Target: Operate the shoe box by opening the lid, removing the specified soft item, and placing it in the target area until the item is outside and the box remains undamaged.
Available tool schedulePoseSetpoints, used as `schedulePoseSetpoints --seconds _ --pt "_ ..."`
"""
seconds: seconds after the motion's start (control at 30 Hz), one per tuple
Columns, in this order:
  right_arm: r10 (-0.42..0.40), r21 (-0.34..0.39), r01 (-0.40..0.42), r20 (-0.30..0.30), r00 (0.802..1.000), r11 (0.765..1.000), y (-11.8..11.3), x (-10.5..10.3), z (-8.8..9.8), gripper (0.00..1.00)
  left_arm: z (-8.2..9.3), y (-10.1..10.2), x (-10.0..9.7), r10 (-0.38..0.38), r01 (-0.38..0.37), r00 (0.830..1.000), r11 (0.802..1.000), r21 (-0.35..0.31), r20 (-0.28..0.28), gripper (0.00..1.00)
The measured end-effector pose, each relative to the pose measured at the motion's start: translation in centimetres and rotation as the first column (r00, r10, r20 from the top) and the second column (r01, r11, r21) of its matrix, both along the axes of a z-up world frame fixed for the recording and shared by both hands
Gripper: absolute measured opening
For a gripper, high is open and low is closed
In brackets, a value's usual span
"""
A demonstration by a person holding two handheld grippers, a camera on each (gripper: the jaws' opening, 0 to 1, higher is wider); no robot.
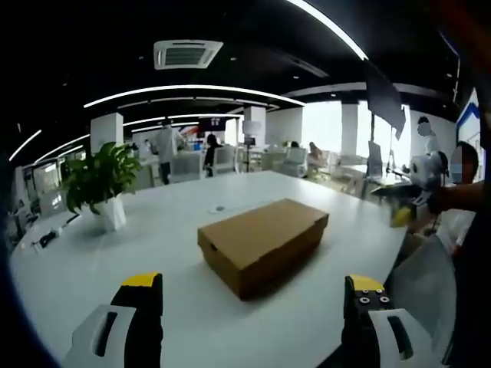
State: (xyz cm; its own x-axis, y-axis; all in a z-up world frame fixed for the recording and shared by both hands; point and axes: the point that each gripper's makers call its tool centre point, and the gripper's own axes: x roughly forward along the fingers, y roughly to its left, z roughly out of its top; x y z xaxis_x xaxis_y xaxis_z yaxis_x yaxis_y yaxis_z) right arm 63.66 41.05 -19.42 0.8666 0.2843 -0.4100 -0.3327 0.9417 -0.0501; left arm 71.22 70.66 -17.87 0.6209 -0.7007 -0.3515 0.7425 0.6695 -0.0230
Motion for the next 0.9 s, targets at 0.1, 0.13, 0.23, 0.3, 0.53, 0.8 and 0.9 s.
schedulePoseSetpoints --seconds 0.1,0.13,0.23,0.3,0.53,0.8,0.9 --pt "0.002 -0.001 -0.002 0.001 1.000 1.000 0.00 -0.01 0.04 0.96 -0.02 0.03 -0.02 0.001 -0.001 1.000 1.000 -0.001 0.000 1.00" --pt "0.001 -0.001 -0.001 0.002 1.000 1.000 -0.03 0.00 0.06 0.96 0.00 0.03 -0.03 0.001 -0.001 1.000 1.000 -0.001 0.001 1.00" --pt "0.002 -0.001 -0.002 0.003 1.000 1.000 -0.03 -0.02 0.12 0.96 0.00 0.09 -0.06 0.003 -0.003 1.000 1.000 -0.005 0.002 1.00" --pt "0.003 -0.001 -0.003 0.003 1.000 1.000 0.00 -0.04 0.13 0.96 0.00 0.10 -0.08 0.003 -0.003 1.000 1.000 -0.005 0.003 1.00" --pt "0.008 -0.002 -0.008 0.005 1.000 1.000 0.17 -0.02 0.23 0.96 -0.05 0.19 -0.11 0.004 -0.004 1.000 1.000 -0.006 0.002 1.00" --pt "0.010 0.001 -0.010 0.004 1.000 1.000 0.27 -0.04 0.20 0.96 -0.06 0.13 -0.07 -0.001 0.001 1.000 1.000 -0.005 0.001 1.00" --pt "0.010 0.002 -0.010 0.004 1.000 1.000 0.21 -0.04 0.20 0.96 0.03 0.04 -0.15 -0.002 0.002 1.000 1.000 -0.001 0.001 1.00"
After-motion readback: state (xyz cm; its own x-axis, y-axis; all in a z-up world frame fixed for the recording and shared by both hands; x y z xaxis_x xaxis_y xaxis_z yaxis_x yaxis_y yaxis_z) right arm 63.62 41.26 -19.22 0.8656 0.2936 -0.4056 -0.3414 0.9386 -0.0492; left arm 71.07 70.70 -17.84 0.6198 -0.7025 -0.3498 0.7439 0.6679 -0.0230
